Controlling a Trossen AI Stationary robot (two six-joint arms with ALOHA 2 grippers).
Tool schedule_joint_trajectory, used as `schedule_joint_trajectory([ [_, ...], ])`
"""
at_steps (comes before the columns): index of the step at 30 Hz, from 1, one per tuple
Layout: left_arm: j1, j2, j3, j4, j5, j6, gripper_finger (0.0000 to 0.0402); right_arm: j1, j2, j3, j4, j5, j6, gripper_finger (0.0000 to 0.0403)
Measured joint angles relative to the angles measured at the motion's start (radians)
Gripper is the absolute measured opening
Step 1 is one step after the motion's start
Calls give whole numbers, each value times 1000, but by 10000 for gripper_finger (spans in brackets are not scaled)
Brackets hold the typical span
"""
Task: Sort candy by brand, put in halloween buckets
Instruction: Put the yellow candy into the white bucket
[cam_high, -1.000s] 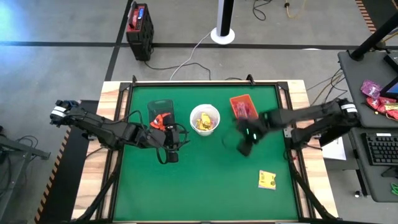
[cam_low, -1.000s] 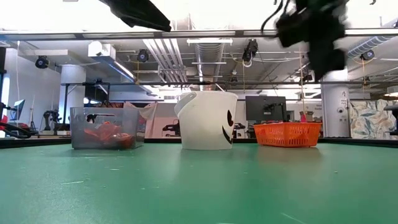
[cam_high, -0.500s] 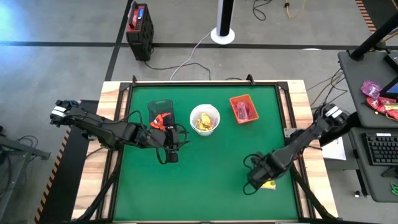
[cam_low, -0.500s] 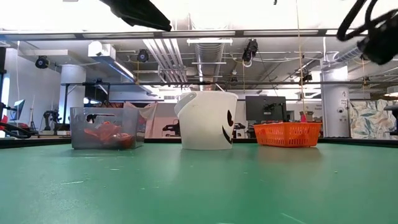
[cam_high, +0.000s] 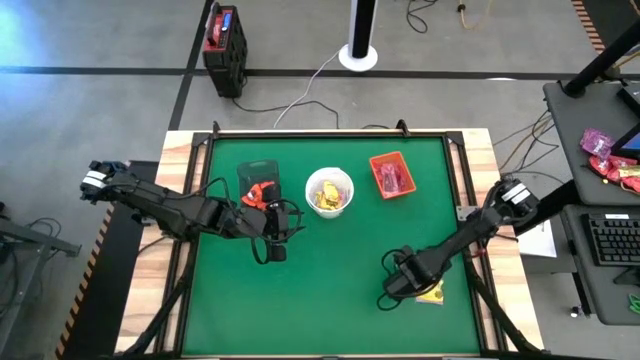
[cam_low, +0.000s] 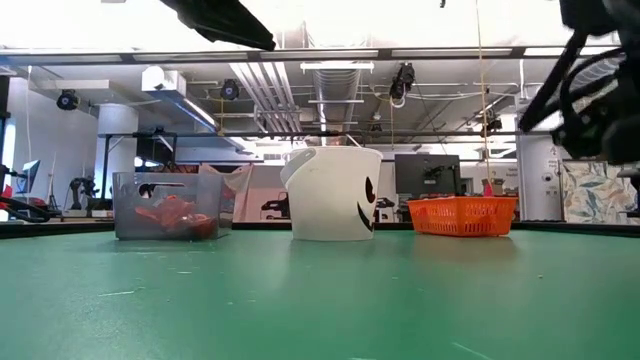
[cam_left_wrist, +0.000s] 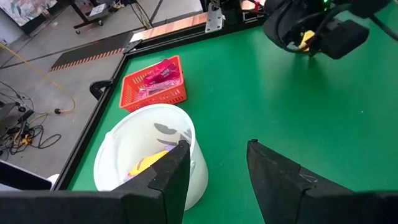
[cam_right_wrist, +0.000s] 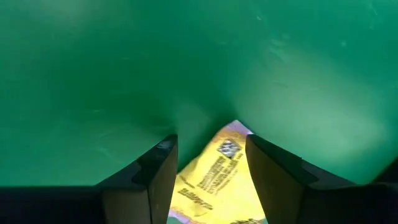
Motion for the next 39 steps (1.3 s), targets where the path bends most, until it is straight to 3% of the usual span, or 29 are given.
schedule_joint_trajectory([
  [9,1,0,0,1,0,0,143,-1,35,-4,11,-49,-33,134],
  [17,0,0,0,1,0,0,143,11,26,-6,42,-24,-47,20],
  [22,0,0,0,15,0,-3,143,43,5,-9,47,27,-31,9],
  [26,0,0,0,15,0,-4,143,63,-66,17,66,176,-13,8],
  [31,0,0,0,16,0,-15,143,70,-166,38,150,436,-60,8],
  [36,-6,0,0,20,-1,-30,143,53,-257,30,342,711,-270,8],
  [39,-18,0,0,43,-1,-31,143,14,-294,20,470,814,-447,8],
])
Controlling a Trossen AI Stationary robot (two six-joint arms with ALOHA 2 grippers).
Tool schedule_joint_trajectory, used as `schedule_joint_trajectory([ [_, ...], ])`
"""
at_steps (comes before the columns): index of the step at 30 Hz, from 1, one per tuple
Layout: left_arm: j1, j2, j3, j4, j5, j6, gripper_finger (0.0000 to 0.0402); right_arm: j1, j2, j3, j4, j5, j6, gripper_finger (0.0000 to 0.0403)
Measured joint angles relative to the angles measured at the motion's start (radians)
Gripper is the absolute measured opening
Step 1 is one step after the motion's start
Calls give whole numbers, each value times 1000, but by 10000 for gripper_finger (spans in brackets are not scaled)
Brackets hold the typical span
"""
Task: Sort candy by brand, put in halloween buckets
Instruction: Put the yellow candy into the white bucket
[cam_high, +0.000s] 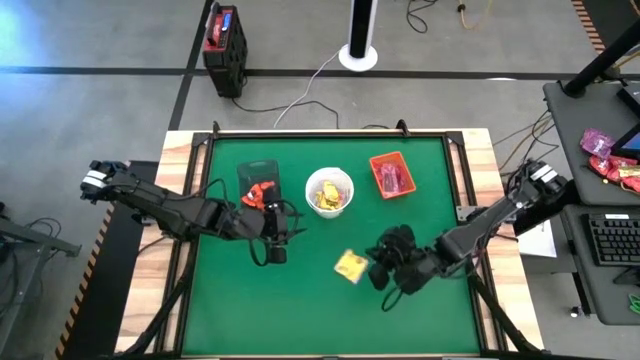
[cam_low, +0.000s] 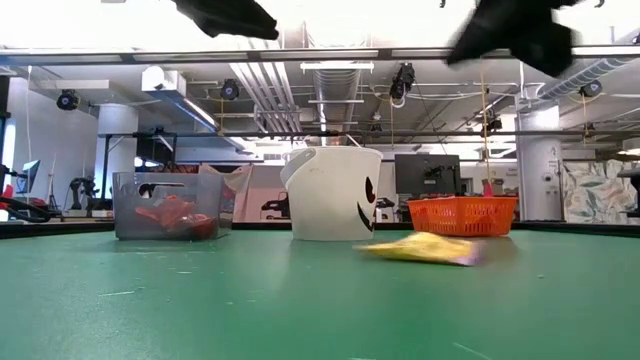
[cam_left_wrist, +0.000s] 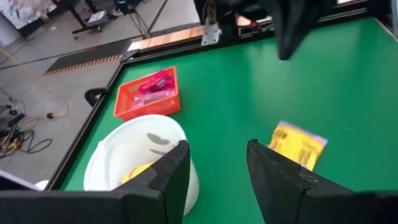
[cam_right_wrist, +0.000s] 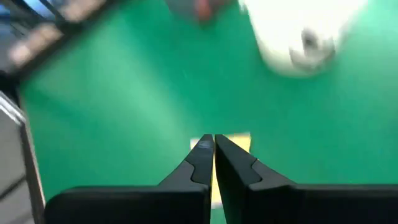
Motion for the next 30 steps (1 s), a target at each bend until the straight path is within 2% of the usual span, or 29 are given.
schedule_joint_trajectory([
  [3,-11,0,0,-1,0,0,143,-45,-14,-2,105,27,-153,8],
  [6,-27,0,0,-8,-1,-3,143,-89,-5,-2,124,-63,-245,8],
  [8,-39,0,0,-21,-1,-4,143,-103,29,-2,128,-91,-300,9],
  [10,-52,-2,0,-25,-1,-4,143,-109,78,-2,131,-93,-428,9],
  [14,-85,-16,0,-26,-3,-4,143,-104,182,-9,143,46,-583,11],
  [16,-110,-26,0,-29,-3,-8,143,-104,231,-17,196,57,-642,16],
  [19,-149,-38,0,-32,-23,-21,143,-102,302,-28,312,38,-683,29],
  [22,-191,-42,0,-39,-98,-22,143,-102,356,-28,438,-15,-687,52],
  [25,-218,-44,0,-47,-159,-22,143,-109,399,-28,463,-53,-626,85],
  [30,-234,-45,0,-47,-169,-26,143,-109,446,-29,462,-57,-563,156],
])
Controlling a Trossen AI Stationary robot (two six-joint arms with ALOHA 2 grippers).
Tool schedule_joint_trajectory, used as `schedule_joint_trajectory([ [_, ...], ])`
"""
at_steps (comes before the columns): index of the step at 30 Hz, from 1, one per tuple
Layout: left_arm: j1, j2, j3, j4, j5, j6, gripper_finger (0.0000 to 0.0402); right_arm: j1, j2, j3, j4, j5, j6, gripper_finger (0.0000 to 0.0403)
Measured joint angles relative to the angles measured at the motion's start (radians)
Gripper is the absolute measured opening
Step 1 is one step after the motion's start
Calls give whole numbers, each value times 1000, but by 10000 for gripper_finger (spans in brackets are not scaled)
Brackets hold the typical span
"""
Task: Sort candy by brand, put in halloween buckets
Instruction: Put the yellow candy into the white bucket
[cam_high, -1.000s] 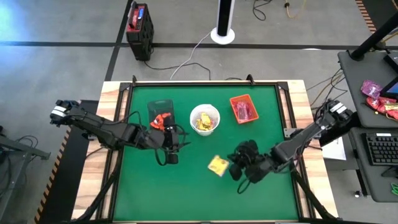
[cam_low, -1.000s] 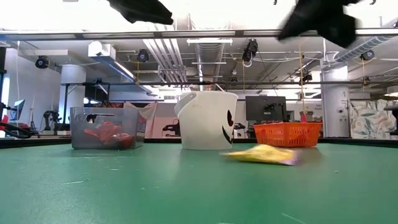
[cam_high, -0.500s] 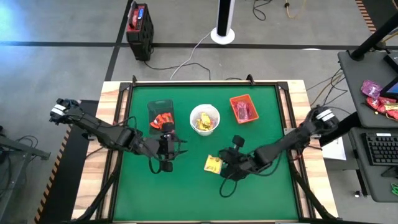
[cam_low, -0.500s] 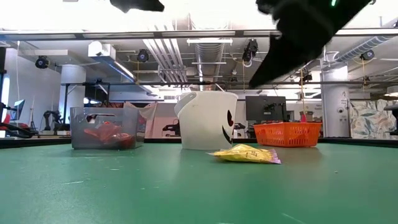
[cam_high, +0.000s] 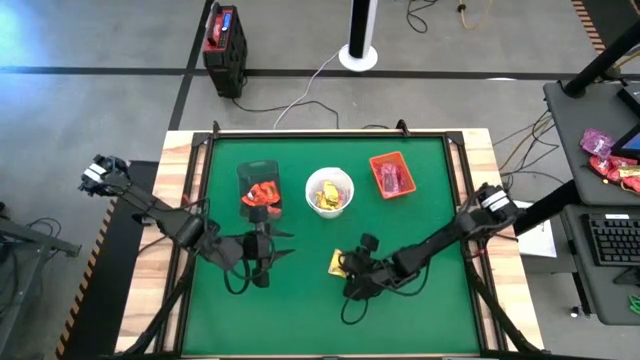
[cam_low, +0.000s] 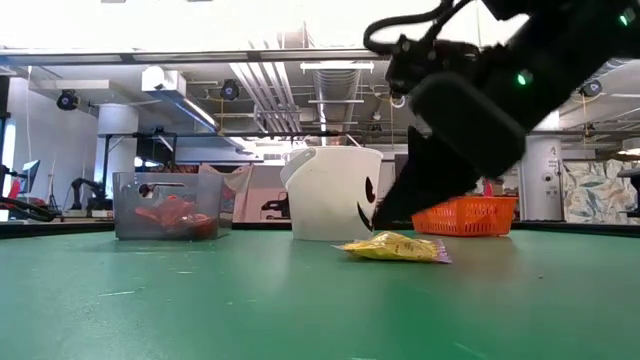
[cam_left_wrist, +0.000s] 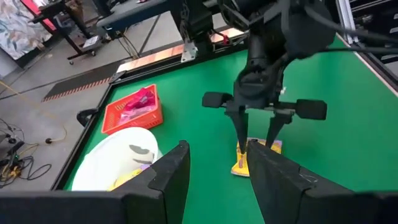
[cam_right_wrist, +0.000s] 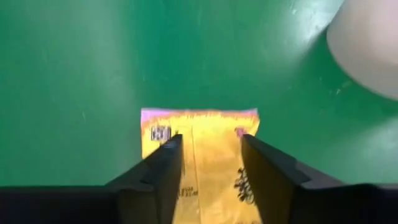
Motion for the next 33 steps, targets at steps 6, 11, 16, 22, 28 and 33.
schedule_joint_trajectory([
  [6,0,0,0,1,0,-4,143,-8,49,-1,8,4,4,232],
  [11,0,0,0,0,0,-5,143,-16,102,1,19,-2,-11,261],
  [16,0,0,0,0,0,-5,143,-22,139,0,22,-45,-15,216],
  [22,0,0,0,0,0,-5,143,-31,137,-1,33,-116,-13,92],
  [28,0,0,0,0,0,-5,143,-31,69,-4,35,-113,-44,22],
  [33,0,0,0,2,0,-5,143,-34,-76,-12,26,-95,-132,21],
])
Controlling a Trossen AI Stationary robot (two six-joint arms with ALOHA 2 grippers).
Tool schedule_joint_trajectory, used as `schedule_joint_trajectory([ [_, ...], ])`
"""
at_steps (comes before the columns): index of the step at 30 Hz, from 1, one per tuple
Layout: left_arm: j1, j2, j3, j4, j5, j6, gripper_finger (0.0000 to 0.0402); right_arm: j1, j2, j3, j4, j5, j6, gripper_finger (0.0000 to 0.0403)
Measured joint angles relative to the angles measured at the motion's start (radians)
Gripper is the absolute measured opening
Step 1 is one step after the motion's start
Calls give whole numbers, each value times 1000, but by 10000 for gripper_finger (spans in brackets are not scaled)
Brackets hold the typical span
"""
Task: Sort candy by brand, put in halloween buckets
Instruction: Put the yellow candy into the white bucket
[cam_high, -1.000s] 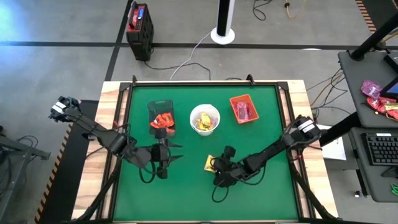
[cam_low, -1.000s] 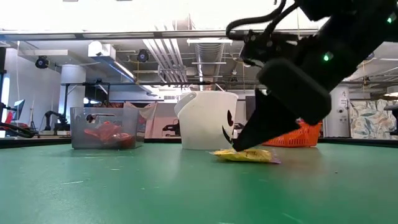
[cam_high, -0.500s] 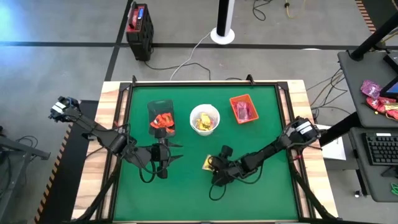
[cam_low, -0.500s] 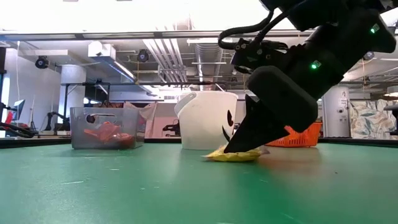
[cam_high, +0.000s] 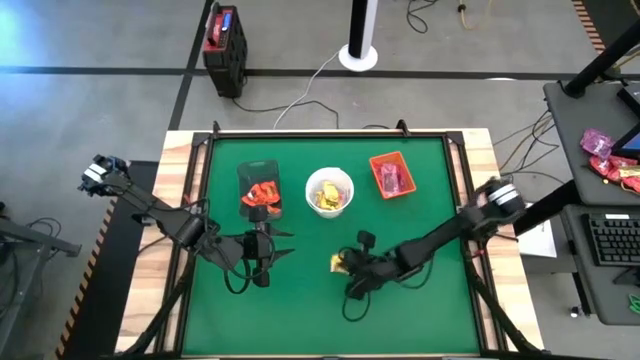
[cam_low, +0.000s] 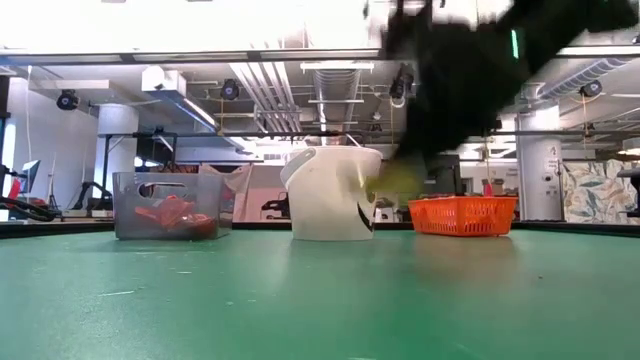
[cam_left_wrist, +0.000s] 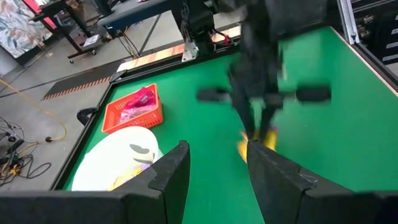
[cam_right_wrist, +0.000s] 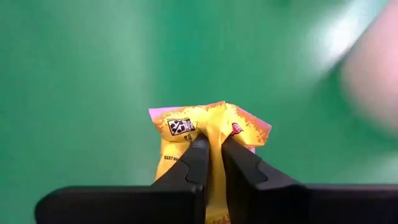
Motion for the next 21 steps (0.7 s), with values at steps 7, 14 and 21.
schedule_joint_trajectory([
  [7,0,0,0,11,-1,2,143,-102,-246,3,109,165,-116,19],
  [14,0,0,0,16,-12,5,143,-303,-303,4,134,181,-108,25],
  [21,0,0,0,11,-13,5,143,-407,-294,4,136,46,-88,95],
])
